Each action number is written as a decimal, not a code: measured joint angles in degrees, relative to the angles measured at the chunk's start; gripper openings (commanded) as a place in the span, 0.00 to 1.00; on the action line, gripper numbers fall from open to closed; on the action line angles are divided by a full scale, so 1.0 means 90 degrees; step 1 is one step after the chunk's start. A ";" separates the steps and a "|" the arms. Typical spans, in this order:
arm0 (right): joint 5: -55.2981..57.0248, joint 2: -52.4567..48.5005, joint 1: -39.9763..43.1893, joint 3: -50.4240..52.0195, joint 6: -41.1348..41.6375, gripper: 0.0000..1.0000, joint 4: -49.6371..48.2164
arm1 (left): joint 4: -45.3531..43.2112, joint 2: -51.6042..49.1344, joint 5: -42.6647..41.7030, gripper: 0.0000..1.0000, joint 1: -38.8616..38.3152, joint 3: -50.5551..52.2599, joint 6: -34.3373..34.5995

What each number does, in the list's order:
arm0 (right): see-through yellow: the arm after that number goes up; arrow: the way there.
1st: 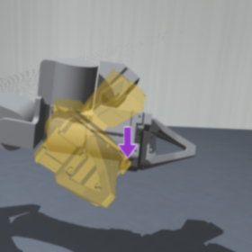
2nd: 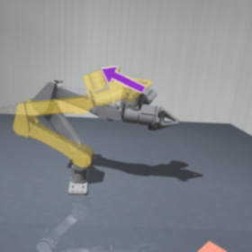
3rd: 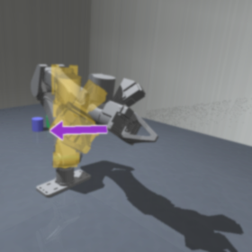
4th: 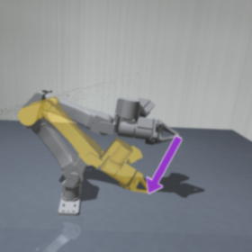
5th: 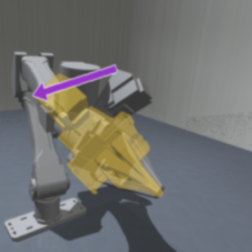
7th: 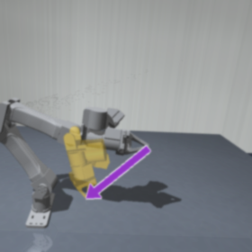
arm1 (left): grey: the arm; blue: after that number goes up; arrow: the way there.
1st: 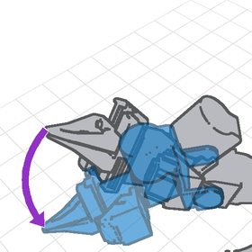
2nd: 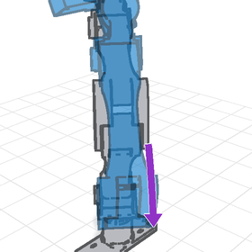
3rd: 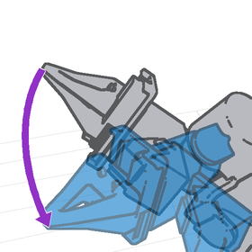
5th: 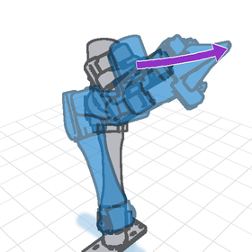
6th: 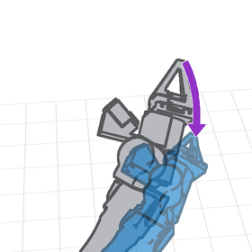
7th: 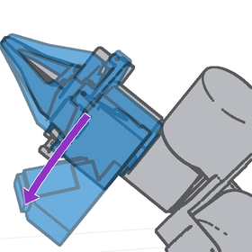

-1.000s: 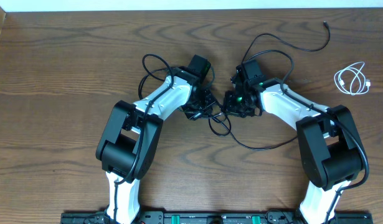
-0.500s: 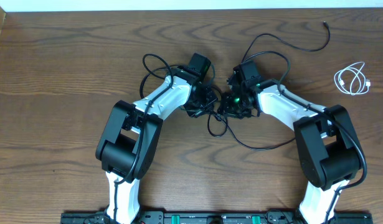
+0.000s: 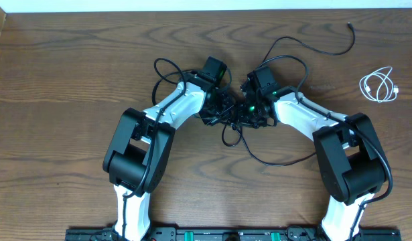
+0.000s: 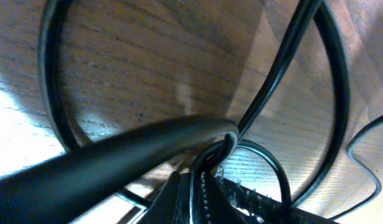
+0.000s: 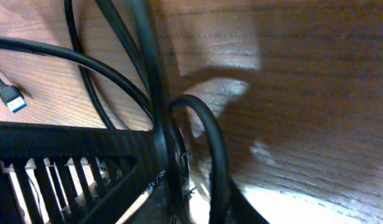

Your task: Untangle cables

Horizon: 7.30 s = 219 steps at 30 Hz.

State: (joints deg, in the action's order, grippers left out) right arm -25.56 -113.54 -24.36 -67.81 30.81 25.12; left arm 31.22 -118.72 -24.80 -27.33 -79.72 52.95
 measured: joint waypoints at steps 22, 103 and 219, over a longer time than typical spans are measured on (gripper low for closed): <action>0.0068 -0.0034 0.0260 0.0000 -0.0364 0.23 0.0129 | 0.1729 0.0134 0.1661 0.36 0.0551 0.0000 -0.1613; -0.1494 -0.0036 0.1112 -0.0007 -0.1428 0.52 0.0340 | 0.0265 0.1003 0.2611 0.07 -0.1039 0.0036 -0.3538; 0.2203 -0.0355 0.0884 -0.1098 -0.0680 0.02 0.2586 | -0.0272 0.2106 0.1802 0.07 0.0393 0.0308 -0.5263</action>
State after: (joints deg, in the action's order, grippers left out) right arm -5.74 -116.73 -16.40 -77.69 24.69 48.40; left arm 28.77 -99.77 -8.58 -23.79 -76.95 5.58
